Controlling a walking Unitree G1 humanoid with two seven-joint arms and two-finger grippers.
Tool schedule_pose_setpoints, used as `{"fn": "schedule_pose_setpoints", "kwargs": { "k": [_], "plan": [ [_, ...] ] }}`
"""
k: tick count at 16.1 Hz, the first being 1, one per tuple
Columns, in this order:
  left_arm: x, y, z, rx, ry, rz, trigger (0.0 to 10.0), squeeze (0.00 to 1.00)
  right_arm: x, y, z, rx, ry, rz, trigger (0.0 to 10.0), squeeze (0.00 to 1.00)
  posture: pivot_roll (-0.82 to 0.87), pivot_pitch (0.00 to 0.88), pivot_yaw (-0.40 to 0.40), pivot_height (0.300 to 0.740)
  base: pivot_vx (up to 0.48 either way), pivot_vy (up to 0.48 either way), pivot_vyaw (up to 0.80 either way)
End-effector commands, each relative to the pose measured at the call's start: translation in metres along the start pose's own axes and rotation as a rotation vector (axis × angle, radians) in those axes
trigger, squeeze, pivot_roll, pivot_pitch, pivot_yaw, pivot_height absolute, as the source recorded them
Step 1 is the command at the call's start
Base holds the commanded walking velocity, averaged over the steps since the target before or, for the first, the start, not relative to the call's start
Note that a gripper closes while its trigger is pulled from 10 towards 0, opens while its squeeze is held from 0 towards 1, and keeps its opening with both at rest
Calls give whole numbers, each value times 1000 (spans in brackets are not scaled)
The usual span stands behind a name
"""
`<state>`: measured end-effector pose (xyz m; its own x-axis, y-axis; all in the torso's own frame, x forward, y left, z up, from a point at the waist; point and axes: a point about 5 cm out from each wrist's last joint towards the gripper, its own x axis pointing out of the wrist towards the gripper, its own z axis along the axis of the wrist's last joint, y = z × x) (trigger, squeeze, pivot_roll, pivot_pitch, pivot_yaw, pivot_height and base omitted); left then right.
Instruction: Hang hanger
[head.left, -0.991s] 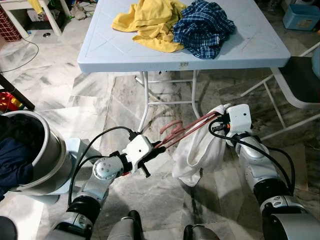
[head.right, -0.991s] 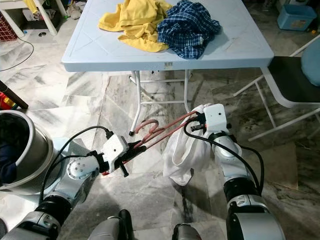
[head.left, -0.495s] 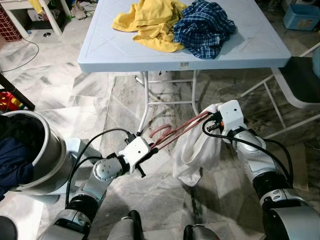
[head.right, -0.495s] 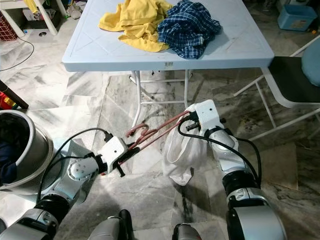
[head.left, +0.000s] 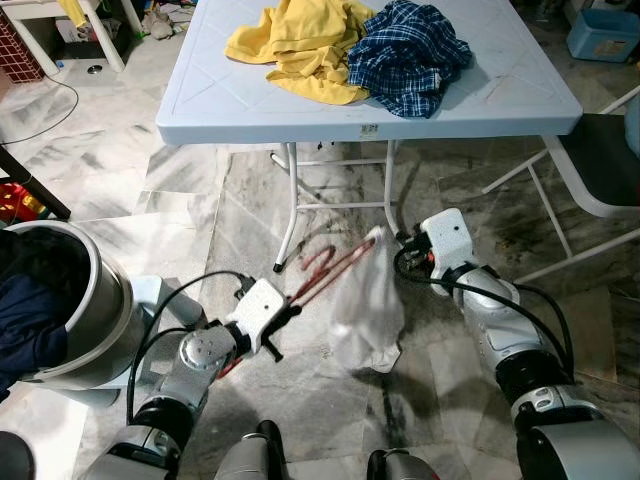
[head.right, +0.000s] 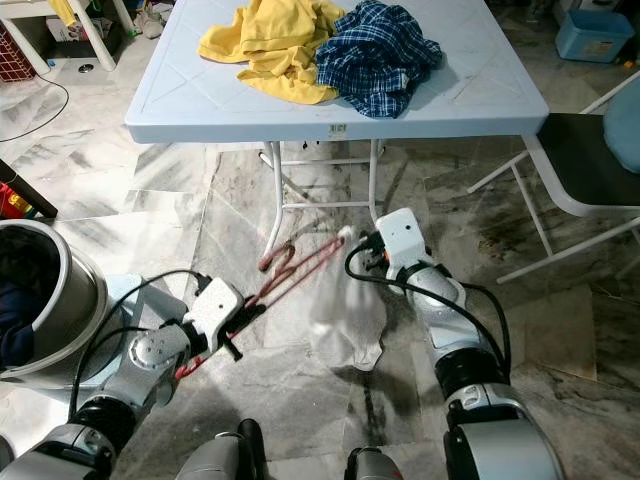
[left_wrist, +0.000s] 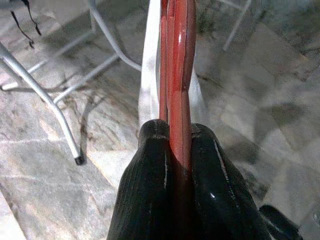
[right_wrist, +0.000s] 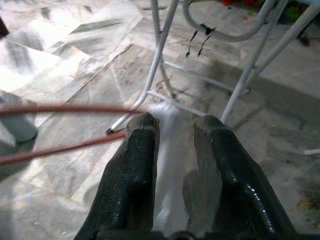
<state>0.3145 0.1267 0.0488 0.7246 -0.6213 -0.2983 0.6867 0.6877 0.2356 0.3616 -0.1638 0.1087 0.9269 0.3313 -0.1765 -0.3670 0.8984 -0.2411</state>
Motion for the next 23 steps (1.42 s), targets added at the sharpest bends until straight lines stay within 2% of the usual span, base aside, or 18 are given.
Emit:
{"fn": "schedule_pose_setpoints", "kwargs": {
  "k": [1,3,6,10,11,15,17,18,19,23],
  "plan": [
    [1,3,9,1,-58,18,0,0,-2,7,-8,15,27,23,10000,0,-31,205,36,740,0,0,0],
    [1,4,12,-3,-84,27,0,0,-2,7,-9,16,29,24,10000,0,-30,207,35,740,0,0,0],
    [1,5,25,-16,-192,40,0,0,-2,5,-7,13,20,15,10000,0,-28,205,29,740,0,0,0],
    [-2,1,43,1,-309,-28,0,0,-2,0,-5,7,4,-20,10000,0,-25,204,28,740,0,0,0],
    [-3,-3,49,26,-340,-60,0,0,-2,0,-7,3,13,-23,10000,0,-20,201,28,740,0,0,0],
    [-4,-8,62,59,-395,-106,0,0,-3,-1,-10,-9,23,-49,10000,0,-15,200,26,740,0,0,0],
    [-5,-9,71,56,-424,-119,0,0,-3,-9,-8,-50,19,-126,10000,0,-10,198,28,740,0,0,0],
    [-5,-10,71,57,-427,-122,0,0,-3,-11,-6,-46,7,-145,10000,882,-7,194,30,740,0,0,0],
    [-6,-10,71,56,-426,-124,0,0,-3,-12,-4,-36,-8,-154,10000,1000,-7,195,30,740,0,0,0],
    [-8,-12,72,51,-421,-134,0,0,-3,-18,-1,-45,-29,-215,10000,1000,-8,193,31,740,0,0,0]
  ]
}}
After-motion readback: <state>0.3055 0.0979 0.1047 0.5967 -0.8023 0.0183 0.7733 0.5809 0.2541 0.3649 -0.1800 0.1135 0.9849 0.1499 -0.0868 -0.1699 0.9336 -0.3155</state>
